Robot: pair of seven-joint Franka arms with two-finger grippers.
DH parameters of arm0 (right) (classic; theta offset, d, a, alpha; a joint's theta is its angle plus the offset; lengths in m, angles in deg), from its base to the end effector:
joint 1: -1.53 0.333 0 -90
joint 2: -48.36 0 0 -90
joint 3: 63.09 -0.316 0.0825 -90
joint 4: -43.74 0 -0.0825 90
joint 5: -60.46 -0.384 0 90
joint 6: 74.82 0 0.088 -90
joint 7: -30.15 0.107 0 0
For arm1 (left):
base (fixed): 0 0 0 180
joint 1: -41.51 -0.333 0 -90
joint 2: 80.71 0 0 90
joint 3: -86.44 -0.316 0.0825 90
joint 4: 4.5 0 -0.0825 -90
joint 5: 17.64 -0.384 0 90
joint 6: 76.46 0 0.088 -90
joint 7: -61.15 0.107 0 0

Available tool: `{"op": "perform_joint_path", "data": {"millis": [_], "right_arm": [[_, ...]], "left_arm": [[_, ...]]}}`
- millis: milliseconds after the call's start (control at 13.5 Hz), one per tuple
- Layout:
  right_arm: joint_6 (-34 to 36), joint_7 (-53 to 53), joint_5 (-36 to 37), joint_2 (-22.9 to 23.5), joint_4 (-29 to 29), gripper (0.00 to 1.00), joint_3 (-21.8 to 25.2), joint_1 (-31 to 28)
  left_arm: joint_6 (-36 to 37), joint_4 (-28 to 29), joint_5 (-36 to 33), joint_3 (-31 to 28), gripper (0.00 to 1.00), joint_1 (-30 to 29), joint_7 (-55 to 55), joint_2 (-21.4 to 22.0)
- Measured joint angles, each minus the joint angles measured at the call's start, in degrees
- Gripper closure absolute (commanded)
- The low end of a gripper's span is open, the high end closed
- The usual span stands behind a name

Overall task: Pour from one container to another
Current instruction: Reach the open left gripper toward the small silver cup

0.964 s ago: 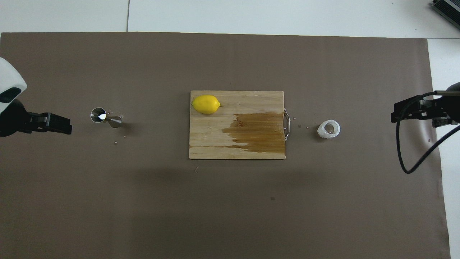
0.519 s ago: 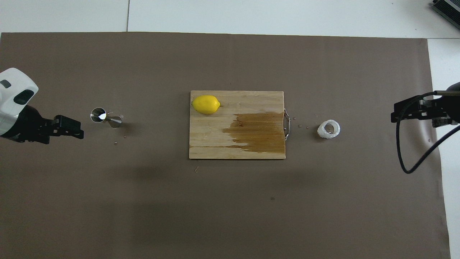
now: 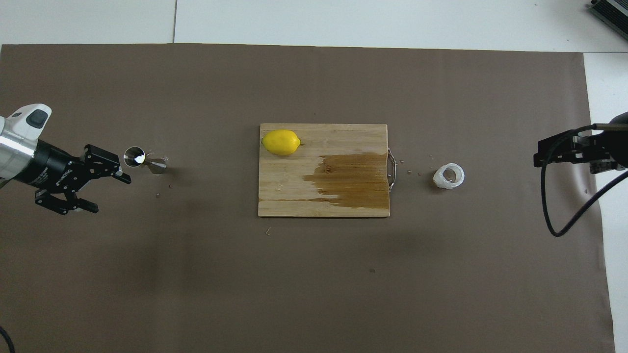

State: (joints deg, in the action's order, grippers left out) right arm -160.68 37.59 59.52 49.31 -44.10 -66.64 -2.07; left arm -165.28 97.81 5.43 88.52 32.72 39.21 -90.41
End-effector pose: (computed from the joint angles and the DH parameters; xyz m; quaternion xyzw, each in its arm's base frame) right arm 0.5523 0.0011 0.6269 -0.9975 0.0649 0.0261 0.0070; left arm 0.5645 0.0244 0.4385 0.9205 0.2720 -0.2217 0.1718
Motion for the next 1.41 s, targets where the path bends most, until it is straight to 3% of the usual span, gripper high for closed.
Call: {"op": "perform_joint_path", "data": {"millis": [223, 593, 1187, 1409], "right_arm": [[0.00, 0.00, 0.00, 0.00, 0.00, 0.00, 0.00, 0.00], [0.00, 0.00, 0.00, 0.00, 0.00, 0.00, 0.00, 0.00], [0.00, 0.00, 0.00, 0.00, 0.00, 0.00, 0.00, 0.00], [0.00, 0.00, 0.00, 0.00, 0.00, 0.00, 0.00, 0.00]], "left_arm": [[1.91, -4.51, 3.80, 2.79, 0.00, -4.05, -4.31, -6.00], [4.30, -10.97, 6.58, 19.58, 0.00, -19.76, -17.81, -16.48], [0.62, -13.58, 7.48, 32.05, 0.00, -30.37, -25.62, -23.74], [-1.25, -13.83, 7.49, 33.71, 0.00, -31.81, -26.63, -25.25]]}}
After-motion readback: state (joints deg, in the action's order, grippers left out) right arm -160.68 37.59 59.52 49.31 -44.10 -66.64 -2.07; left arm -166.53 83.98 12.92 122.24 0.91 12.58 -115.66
